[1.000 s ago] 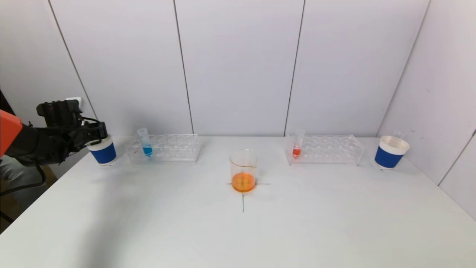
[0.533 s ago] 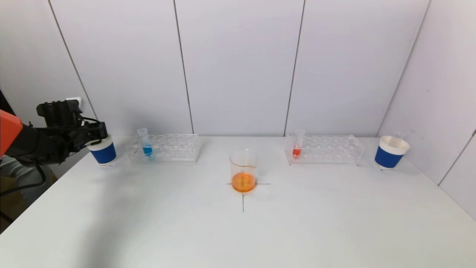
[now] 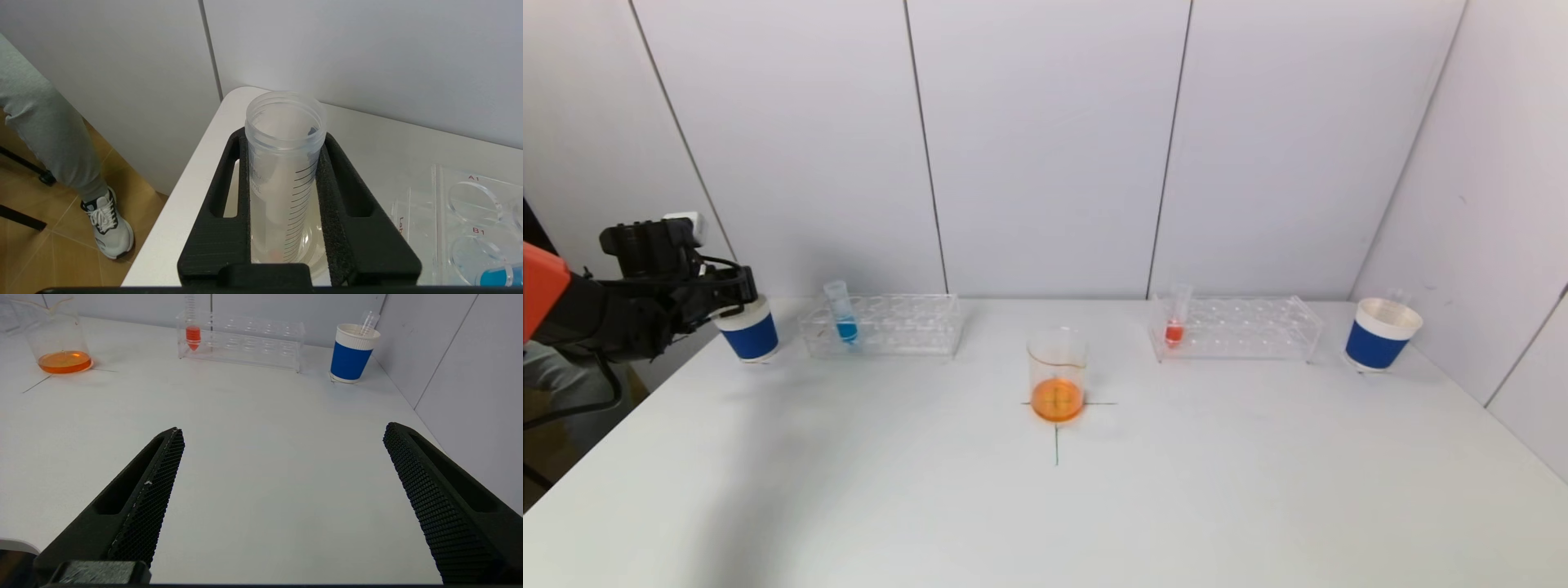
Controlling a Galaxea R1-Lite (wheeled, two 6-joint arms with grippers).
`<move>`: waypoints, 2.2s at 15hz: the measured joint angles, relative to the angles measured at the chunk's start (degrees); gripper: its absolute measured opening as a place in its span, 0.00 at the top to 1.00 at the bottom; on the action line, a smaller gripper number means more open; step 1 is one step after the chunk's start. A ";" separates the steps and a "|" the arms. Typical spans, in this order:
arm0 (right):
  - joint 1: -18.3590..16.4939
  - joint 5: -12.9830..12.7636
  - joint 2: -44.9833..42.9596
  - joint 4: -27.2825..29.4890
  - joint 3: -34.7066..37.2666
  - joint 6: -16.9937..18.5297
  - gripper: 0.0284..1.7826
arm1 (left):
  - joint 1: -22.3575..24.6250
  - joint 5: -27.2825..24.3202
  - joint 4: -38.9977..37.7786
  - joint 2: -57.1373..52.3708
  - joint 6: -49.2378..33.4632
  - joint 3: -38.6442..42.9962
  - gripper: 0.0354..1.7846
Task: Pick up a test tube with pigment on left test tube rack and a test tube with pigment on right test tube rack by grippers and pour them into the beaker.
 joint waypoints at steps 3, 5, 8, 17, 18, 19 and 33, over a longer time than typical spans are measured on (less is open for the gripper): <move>0.00 0.00 0.00 0.00 0.00 0.00 0.01 | 0.02 -0.16 0.02 -0.09 -0.02 0.01 0.56; 0.00 -0.01 0.00 0.00 0.00 0.00 0.01 | 0.02 -0.17 0.02 -0.11 -0.02 0.09 0.37; 0.00 0.00 0.00 0.00 0.00 0.01 0.01 | 0.05 -0.27 0.05 -0.15 0.04 0.15 0.13; 0.00 0.00 0.00 0.00 0.00 0.00 0.01 | 0.17 -3.90 -0.02 -3.06 -0.52 1.83 0.01; 0.00 0.00 0.00 0.00 0.00 0.00 0.01 | -0.02 -5.06 -0.06 -4.41 -0.72 2.84 0.01; 0.00 0.00 0.00 0.00 0.00 0.01 0.01 | -0.52 -5.50 -0.09 -5.92 -0.90 3.93 0.01; 0.00 0.00 0.00 0.00 0.00 0.00 0.01 | -15.69 -5.45 0.52 -40.61 -3.22 30.31 0.01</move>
